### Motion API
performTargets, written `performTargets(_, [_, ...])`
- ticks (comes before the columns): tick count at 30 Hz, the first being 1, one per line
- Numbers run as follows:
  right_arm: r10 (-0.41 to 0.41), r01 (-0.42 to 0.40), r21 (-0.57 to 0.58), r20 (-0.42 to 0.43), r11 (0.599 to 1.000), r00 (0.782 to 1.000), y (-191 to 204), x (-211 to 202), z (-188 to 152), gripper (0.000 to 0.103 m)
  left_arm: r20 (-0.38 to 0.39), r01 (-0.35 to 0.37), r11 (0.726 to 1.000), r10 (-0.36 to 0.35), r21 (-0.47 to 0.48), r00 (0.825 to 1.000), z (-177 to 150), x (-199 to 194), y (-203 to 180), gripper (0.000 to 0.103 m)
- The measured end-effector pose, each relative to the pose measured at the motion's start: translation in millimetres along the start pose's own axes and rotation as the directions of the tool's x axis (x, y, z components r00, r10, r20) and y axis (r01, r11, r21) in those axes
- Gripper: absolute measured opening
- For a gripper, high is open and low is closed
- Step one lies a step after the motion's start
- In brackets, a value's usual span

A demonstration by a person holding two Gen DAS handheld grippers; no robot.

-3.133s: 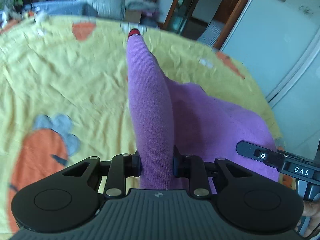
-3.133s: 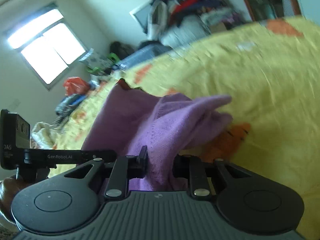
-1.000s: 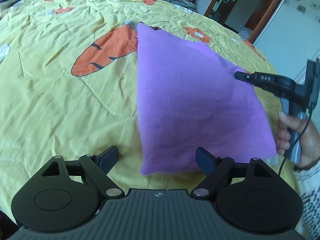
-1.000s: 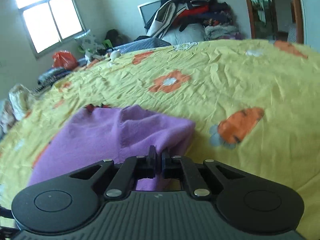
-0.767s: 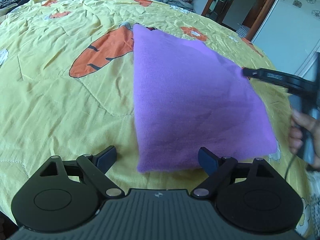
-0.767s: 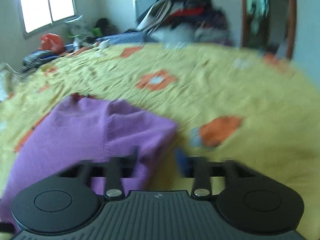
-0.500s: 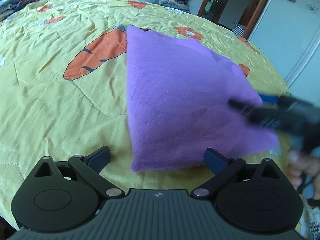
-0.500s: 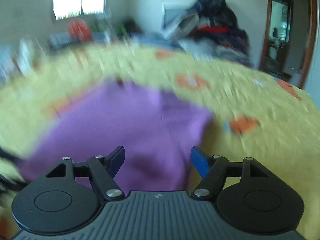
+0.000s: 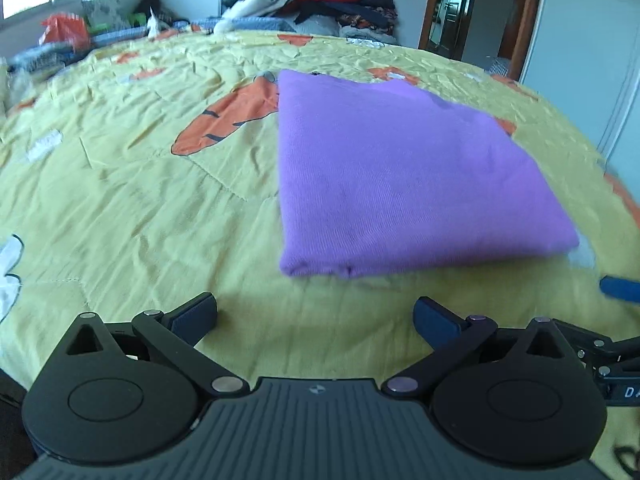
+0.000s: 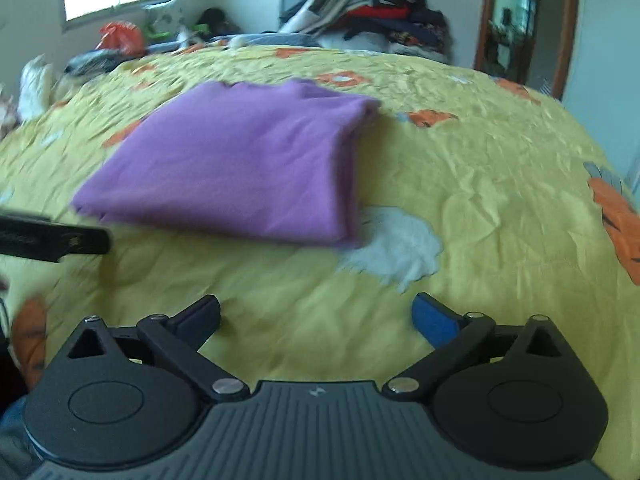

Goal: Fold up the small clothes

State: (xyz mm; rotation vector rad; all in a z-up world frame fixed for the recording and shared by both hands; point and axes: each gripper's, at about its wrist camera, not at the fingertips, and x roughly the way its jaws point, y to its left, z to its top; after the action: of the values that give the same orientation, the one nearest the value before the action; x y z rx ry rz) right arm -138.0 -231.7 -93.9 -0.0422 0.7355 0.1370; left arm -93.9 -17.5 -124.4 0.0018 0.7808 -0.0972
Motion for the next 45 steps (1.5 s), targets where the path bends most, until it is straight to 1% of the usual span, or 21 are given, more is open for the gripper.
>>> performTargets(2, [0.001,-0.001,-0.019,0.009,1.000,1.000,7.4,0.3,2.4,0.103,0.025,-0.039,0.999,0.038,0.022,0.999,-5.1,0.7,-7.6,0.103])
performTargets(4, [0.007,-0.007,-0.011,0.001,1.000,1.000,8.5,3.6,7.0,0.103,0.050,-0.054,0.998,0.054,-0.018,0.997,-7.7,-0.6,-9.0,0.103])
performTargets(7, [0.017,-0.018,-0.017,-0.011,1.000,1.000,10.3,9.7,13.7,0.103,0.078,-0.079,0.996,0.082,-0.042,0.994,-9.5,0.2,-12.8,0.103])
performTargets(9, [0.022,-0.022,-0.017,-0.013,1.000,1.000,11.5,15.2,18.3,0.103,0.093,-0.088,0.995,0.091,-0.043,0.991,-10.5,1.4,-15.3,0.103])
performTargets(13, [0.029,-0.029,-0.016,-0.008,0.999,1.000,12.5,21.2,22.1,0.103,0.123,-0.083,0.996,0.086,-0.023,0.989,-12.6,2.8,-17.3,0.103])
performTargets(17, [0.018,-0.018,-0.003,-0.005,1.000,1.000,14.2,24.1,23.8,0.103,0.142,-0.066,0.998,0.067,-0.011,0.988,-12.4,5.9,-15.2,0.103])
performTargets(22, [-0.007,0.007,0.000,-0.018,1.000,1.000,18.1,24.6,27.2,0.103,0.131,-0.061,0.998,0.061,-0.003,0.989,-11.8,6.2,-14.9,0.103])
performTargets(24, [-0.007,0.005,-0.042,-0.049,0.999,0.999,21.1,26.4,33.8,0.103,0.116,-0.052,0.999,0.051,0.005,0.992,-9.9,6.3,-13.8,0.103])
performTargets(25, [-0.002,0.000,-0.058,-0.047,0.998,0.999,21.0,27.3,34.9,0.103,0.108,-0.049,0.999,0.047,0.009,0.993,-8.8,6.7,-13.3,0.103])
performTargets(26, [0.001,-0.004,-0.054,-0.045,0.999,0.999,19.5,29.4,35.8,0.103,0.102,-0.047,0.999,0.046,0.011,0.994,-8.3,6.4,-13.3,0.103])
performTargets(27, [0.020,-0.020,-0.020,-0.047,1.000,0.999,15.5,32.7,36.0,0.103,0.094,-0.046,0.999,0.044,0.013,0.995,-7.7,6.2,-13.2,0.103])
performTargets(28, [0.021,-0.021,0.010,-0.028,1.000,0.999,12.3,33.0,34.7,0.103,0.089,-0.044,0.999,0.042,0.012,0.995,-7.5,6.0,-12.8,0.103])
performTargets(30, [0.002,-0.002,0.000,-0.011,1.000,1.000,15.9,32.4,30.7,0.103,0.088,-0.045,0.999,0.043,0.017,0.995,-7.7,6.4,-13.1,0.103])
performTargets(32, [0.002,-0.002,0.001,-0.012,1.000,1.000,16.8,29.4,28.1,0.103,0.088,-0.044,0.999,0.042,0.018,0.995,-7.9,6.0,-13.2,0.103])
performTargets(36, [0.046,-0.048,-0.065,-0.036,0.997,0.998,18.6,19.9,25.3,0.103,0.076,-0.039,0.999,0.038,0.023,0.996,-6.8,6.0,-12.7,0.103])
performTargets(38, [0.060,-0.062,-0.061,-0.038,0.996,0.998,14.5,20.9,26.3,0.103,0.072,-0.039,0.999,0.038,0.024,0.997,-6.6,5.9,-13.0,0.103])
performTargets(41, [0.042,-0.043,-0.031,-0.025,0.999,0.999,12.0,24.8,28.0,0.103,0.072,-0.038,0.999,0.036,0.025,0.997,-6.5,5.6,-13.0,0.103])
performTargets(45, [0.005,-0.005,-0.001,0.003,1.000,1.000,18.0,26.5,25.1,0.103,0.068,-0.034,0.999,0.033,0.028,0.997,-5.9,5.8,-12.7,0.103])
